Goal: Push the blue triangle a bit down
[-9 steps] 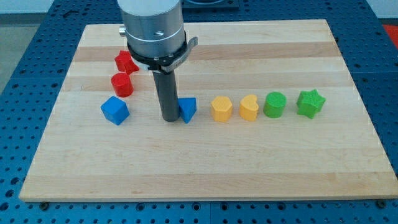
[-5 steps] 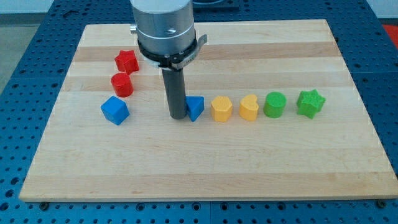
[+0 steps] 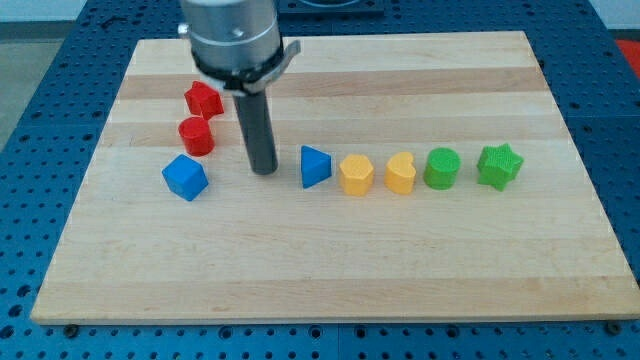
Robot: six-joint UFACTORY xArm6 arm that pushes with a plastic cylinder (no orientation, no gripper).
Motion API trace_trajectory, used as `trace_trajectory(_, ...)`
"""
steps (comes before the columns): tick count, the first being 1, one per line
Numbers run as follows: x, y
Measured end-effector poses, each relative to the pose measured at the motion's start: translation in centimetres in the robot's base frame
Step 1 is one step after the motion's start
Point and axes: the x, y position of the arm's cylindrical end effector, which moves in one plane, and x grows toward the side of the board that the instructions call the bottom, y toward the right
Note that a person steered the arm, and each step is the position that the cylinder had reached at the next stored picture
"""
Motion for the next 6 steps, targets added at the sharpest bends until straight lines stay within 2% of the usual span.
trace_trajectory(1, -2.0, 3.6)
trace_trajectory(2, -2.0, 5.5)
trace_trajectory(6, -0.4, 5.3)
